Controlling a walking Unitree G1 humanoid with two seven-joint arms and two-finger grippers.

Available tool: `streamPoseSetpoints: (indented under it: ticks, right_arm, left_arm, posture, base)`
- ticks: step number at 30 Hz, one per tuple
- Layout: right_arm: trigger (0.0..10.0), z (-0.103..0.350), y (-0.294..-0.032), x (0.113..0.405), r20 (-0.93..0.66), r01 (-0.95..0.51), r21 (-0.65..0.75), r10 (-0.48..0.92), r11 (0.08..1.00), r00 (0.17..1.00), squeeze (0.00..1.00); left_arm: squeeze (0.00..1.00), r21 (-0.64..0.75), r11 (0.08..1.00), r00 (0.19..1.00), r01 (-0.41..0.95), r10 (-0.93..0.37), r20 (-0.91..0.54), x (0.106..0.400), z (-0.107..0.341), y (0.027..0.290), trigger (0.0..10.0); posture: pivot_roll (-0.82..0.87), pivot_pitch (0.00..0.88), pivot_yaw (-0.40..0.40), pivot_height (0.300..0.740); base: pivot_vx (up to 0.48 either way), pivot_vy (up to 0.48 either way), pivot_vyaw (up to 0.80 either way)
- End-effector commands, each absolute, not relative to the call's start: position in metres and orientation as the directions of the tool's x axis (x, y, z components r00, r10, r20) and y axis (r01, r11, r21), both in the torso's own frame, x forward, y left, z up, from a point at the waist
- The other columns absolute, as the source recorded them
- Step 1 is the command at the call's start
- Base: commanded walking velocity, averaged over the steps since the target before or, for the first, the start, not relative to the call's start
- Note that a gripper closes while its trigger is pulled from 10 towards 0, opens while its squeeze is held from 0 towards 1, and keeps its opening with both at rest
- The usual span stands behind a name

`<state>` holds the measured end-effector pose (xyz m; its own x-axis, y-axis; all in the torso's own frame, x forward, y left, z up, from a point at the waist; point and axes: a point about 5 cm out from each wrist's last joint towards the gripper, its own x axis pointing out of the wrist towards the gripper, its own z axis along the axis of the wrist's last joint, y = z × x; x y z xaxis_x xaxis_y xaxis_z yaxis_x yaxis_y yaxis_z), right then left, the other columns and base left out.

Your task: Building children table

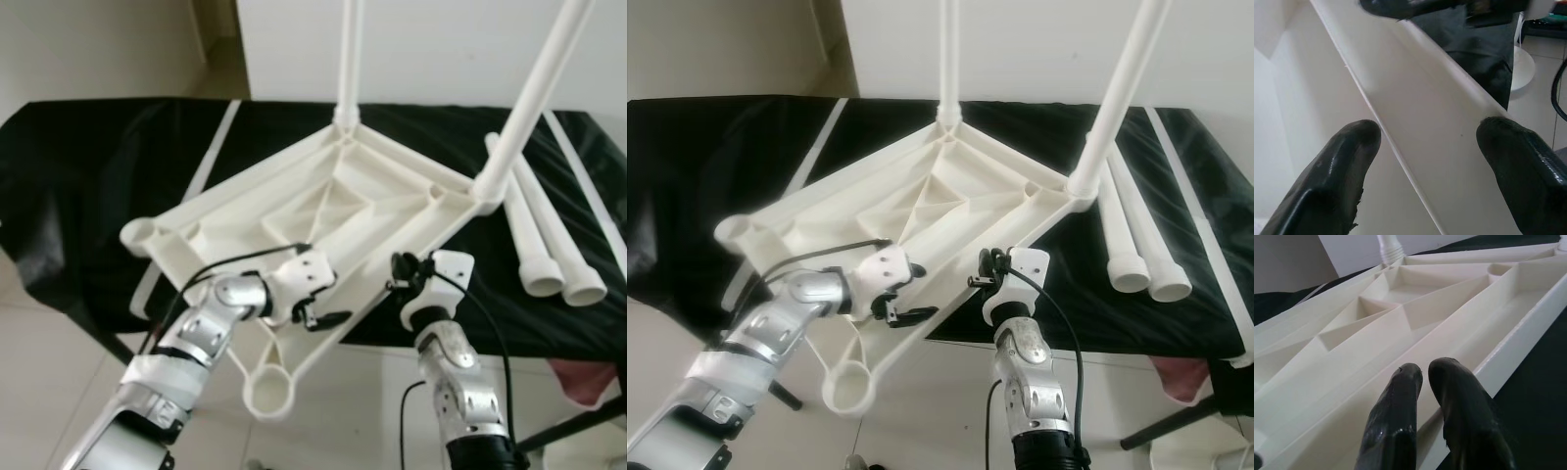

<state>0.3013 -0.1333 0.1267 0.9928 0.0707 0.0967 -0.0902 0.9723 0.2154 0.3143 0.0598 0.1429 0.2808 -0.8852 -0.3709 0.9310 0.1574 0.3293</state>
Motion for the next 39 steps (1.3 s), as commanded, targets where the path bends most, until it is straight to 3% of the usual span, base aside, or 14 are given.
streamPoseSetpoints:
  ticks: [1,7,16,19,21,26,31,36,39]
  right_arm:
    - [10.0,0.120,-0.127,0.310,0.045,-0.086,0.209,0.079,0.974,0.996,0.00]
    - [10.0,0.127,-0.128,0.315,0.085,-0.049,0.184,0.034,0.982,0.996,0.00]
    - [10.0,0.136,-0.168,0.315,0.156,0.218,0.232,-0.258,0.948,0.954,0.00]
    - [10.0,0.135,-0.172,0.316,0.149,0.238,0.228,-0.276,0.944,0.950,0.00]
    - [10.0,0.129,-0.175,0.317,0.101,0.257,0.226,-0.285,0.940,0.953,0.00]
    - [10.0,0.116,-0.172,0.322,0.012,0.243,0.226,-0.252,0.943,0.968,0.00]
    - [10.0,0.110,-0.167,0.325,-0.027,0.216,0.229,-0.215,0.949,0.976,0.00]
    - [10.0,0.109,-0.154,0.333,-0.043,0.110,0.214,-0.103,0.971,0.994,0.00]
    - [10.0,0.116,-0.145,0.343,-0.026,0.004,0.194,0.001,0.981,1.000,0.00]
  left_arm:
    - [0.00,0.380,0.276,0.403,0.883,-0.861,-0.311,0.323,0.150,0.053,10.0]
    - [0.00,0.390,0.307,0.434,0.868,-0.851,-0.295,0.328,0.155,0.054,10.0]
    - [0.00,0.371,0.422,0.515,0.827,-0.832,-0.203,0.349,0.185,0.092,10.0]
    - [0.00,0.374,0.434,0.528,0.820,-0.825,-0.201,0.351,0.187,0.097,10.0]
    - [0.00,0.389,0.484,0.592,0.784,-0.771,-0.234,0.358,0.185,0.113,10.0]
    - [0.00,0.473,0.449,0.625,0.758,-0.709,-0.327,0.359,0.176,0.139,10.0]
    - [0.00,0.505,0.415,0.623,0.757,-0.689,-0.369,0.358,0.172,0.147,10.0]
    - [0.00,0.495,0.338,0.566,0.801,-0.696,-0.441,0.349,0.164,0.153,10.0]
    - [0.00,0.430,0.284,0.489,0.857,-0.713,-0.503,0.338,0.157,0.156,10.0]
  posture:
    - [0.02,0.093,0.067,0.740]
    - [0.02,0.093,0.062,0.740]
    - [0.02,0.090,0.050,0.740]
    - [0.02,0.090,0.050,0.740]
    - [0.02,0.088,0.050,0.740]
    - [0.02,0.083,0.041,0.740]
    - [0.03,0.079,0.032,0.740]
    - [0.03,0.078,0.031,0.740]
    - [0.03,0.077,0.029,0.740]
  base:
    - [0.000,0.000,0.00]
    - [0.000,0.000,0.00]
    - [0.000,0.000,0.00]
    - [0.000,0.000,0.00]
    - [0.000,0.000,0.00]
    - [0.000,0.000,0.00]
    - [0.000,0.000,0.00]
    - [0.000,0.000,0.00]
    - [0.000,0.000,0.00]
